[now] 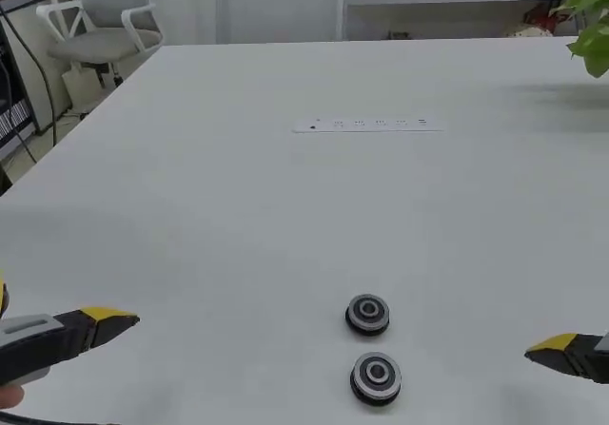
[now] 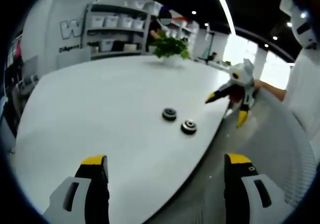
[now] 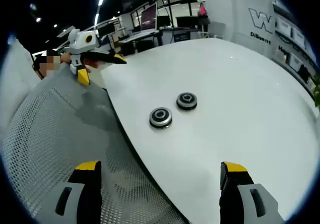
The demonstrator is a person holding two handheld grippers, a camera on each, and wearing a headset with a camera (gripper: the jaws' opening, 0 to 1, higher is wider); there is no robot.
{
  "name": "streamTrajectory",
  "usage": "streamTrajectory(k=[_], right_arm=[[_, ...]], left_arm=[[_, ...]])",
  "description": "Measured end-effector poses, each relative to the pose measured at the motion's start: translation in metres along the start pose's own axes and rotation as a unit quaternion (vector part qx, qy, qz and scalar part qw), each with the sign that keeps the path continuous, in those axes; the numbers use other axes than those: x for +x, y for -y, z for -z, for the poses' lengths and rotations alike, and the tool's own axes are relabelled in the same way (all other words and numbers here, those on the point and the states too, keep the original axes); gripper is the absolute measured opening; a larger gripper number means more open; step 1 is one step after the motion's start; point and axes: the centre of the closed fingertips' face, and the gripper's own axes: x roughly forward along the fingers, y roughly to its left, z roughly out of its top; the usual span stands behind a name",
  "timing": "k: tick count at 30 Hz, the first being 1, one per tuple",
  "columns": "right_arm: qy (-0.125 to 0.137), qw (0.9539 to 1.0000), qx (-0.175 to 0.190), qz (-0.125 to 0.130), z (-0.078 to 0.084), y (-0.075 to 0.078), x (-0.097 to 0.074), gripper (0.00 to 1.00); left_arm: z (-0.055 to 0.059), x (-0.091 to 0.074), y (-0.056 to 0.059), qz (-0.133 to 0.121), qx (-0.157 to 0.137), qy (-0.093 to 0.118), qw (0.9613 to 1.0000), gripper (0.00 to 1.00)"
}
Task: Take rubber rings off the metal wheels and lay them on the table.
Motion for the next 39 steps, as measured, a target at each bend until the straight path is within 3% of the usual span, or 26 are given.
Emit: streamTrajectory(k=[39], right_arm=[[0.000,0.9999,0.015,0.000,0.0013,0.0000,0.0011,0.99]], left_arm=[[0.0005,-0.0009,-0.0012,-0.005,0.009,-0.002,0.9999,0.97]])
